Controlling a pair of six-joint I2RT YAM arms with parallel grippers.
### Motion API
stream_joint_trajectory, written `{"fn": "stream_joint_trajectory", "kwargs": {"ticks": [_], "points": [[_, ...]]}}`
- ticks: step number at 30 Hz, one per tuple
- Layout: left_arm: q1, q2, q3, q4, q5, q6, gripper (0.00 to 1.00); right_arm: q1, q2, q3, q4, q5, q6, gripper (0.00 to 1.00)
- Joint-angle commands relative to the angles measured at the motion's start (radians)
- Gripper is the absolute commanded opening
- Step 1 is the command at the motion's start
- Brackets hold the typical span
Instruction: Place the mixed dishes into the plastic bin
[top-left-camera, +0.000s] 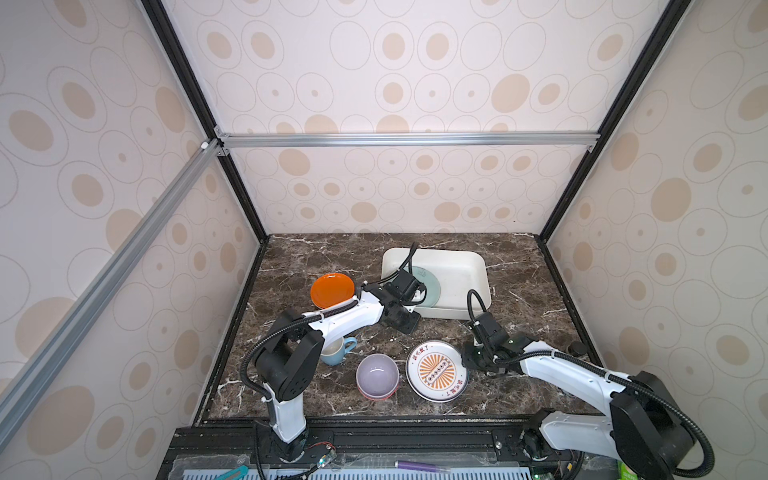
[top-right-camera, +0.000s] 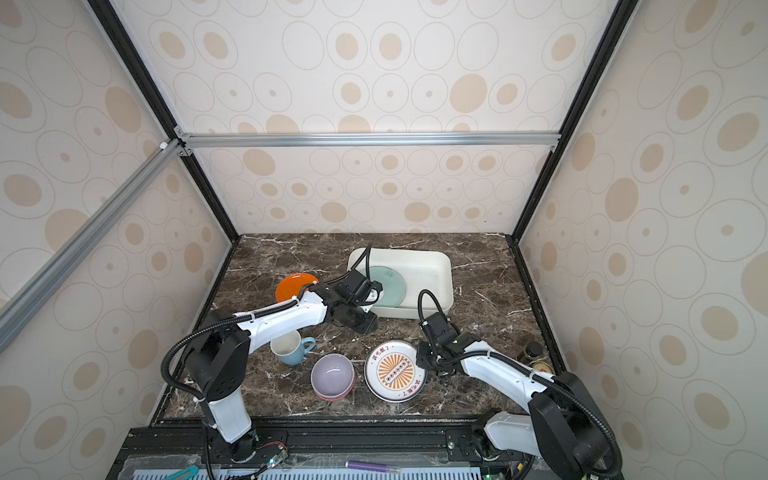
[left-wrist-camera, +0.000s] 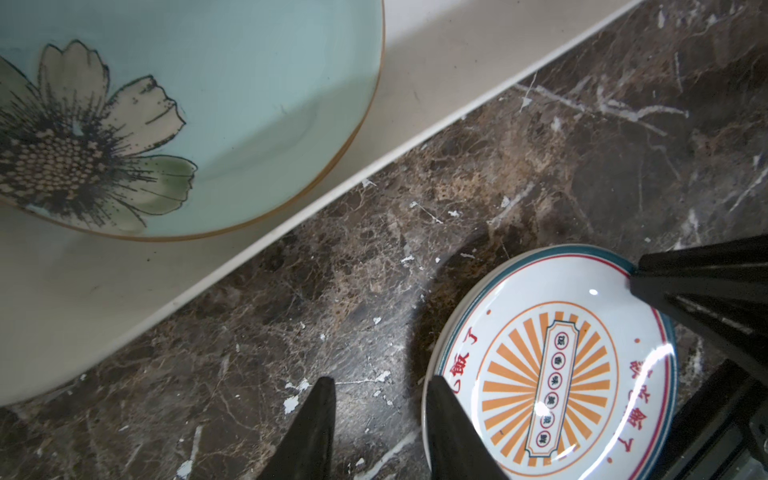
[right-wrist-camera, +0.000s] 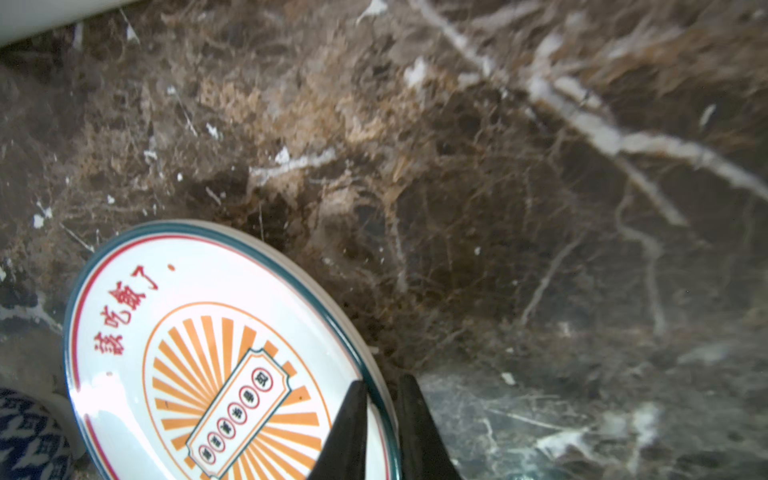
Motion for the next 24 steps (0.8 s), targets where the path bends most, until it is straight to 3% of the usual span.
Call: {"fn": "stream_joint_trajectory", "kwargs": {"ticks": [1,5,11,16,24], "points": [[-0.008,0.012,0.039,-0.032,-0.011,0.022,0.36,-0.045,0.036,0.039,-0.022,0.024,-0.072,0.17],[-0.007,0.006,0.034,-0.035,-0.006,0.011,0.25,-0.079,0.085,0.078,-0.003,-0.014,-0.087,0.16],[-0.007,-0.033,0.000,-0.034,0.005,-0.017,0.25,-0.080,0.081,0.108,0.012,-0.089,-0.097,0.23],[-0.013,-0.062,-0.040,-0.051,0.042,-0.009,0.26,-0.080,-0.027,0.098,-0.068,-0.081,-0.123,0.40],[-0.073,-0.074,-0.077,-0.058,0.043,-0.016,0.26,-0.028,-0.233,-0.035,-0.146,-0.142,-0.045,0.42]]}}
